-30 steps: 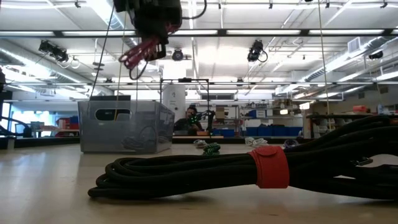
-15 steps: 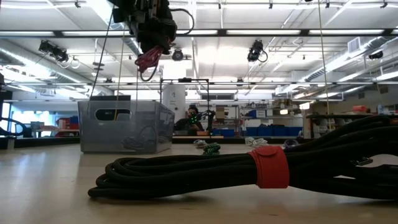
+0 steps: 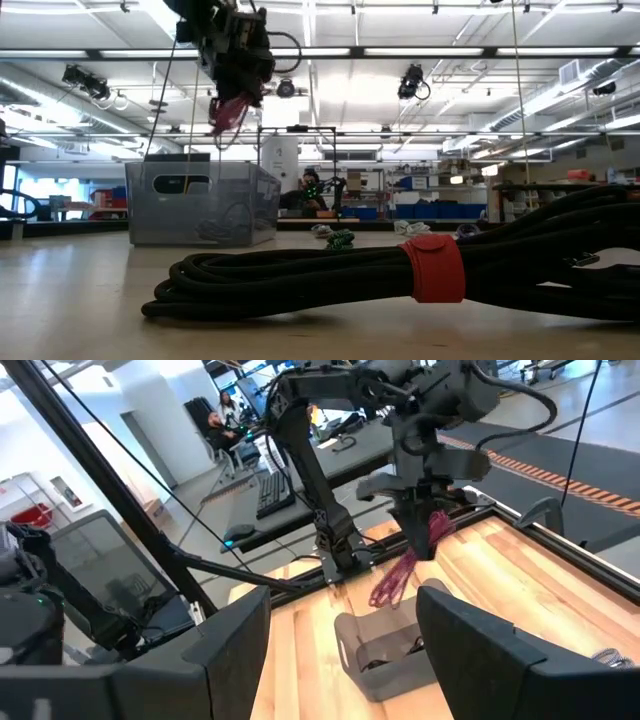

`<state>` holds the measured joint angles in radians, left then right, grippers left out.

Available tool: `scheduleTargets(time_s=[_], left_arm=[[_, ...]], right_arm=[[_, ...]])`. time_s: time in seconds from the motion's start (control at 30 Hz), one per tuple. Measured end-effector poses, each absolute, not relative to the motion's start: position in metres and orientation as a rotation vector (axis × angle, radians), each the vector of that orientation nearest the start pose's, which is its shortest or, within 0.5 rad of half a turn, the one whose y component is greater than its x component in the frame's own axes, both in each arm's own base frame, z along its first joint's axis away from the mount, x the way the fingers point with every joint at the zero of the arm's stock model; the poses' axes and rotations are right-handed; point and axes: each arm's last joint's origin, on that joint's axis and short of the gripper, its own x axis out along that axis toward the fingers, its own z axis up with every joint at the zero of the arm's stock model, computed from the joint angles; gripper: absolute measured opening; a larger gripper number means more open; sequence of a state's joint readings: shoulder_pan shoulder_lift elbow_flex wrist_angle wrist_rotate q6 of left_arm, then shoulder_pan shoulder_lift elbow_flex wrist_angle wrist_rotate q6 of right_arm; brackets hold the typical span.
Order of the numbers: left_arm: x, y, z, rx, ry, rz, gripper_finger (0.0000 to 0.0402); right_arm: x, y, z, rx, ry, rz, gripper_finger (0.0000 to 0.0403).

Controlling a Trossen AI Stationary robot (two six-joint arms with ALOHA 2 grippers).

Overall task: Pick and place USB-C Cables
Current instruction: Put the pink USB cable into the black bin

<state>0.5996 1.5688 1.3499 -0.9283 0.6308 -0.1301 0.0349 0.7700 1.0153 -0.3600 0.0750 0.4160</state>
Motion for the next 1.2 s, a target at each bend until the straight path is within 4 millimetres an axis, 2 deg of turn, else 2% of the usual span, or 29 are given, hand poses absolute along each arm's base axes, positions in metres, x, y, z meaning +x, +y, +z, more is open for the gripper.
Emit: scheduleTargets(time_s=[0.23, 0.43, 0.6, 0.97, 1.2], left_arm=[[0.266, 0.143, 0.220, -0.933, 0.918, 0.010, 0.0033], [0.264, 0.132, 0.194, -1.001, 0.889, -0.039, 0.0033], [0.259, 0.130, 0.184, -1.032, 0.910, -0.031, 0.0033], [0.249, 0.130, 0.180, -1.000, 0.997, 0.007, 0.0033], [0.249, 0.131, 0.180, -0.990, 0.986, 0.018, 0.0033]], right_arm=[[0.150, 0.003, 0.394, 0.414, 0.105, -0.063, 0.0258], [0.150, 0.003, 0.394, 0.421, 0.108, -0.054, 0.0258], [0.150, 0.003, 0.394, 0.421, 0.108, -0.053, 0.0258], [0.150, 0.003, 0.394, 0.421, 0.109, -0.054, 0.0258], [0.150, 0.003, 0.394, 0.420, 0.109, -0.054, 0.0258]])
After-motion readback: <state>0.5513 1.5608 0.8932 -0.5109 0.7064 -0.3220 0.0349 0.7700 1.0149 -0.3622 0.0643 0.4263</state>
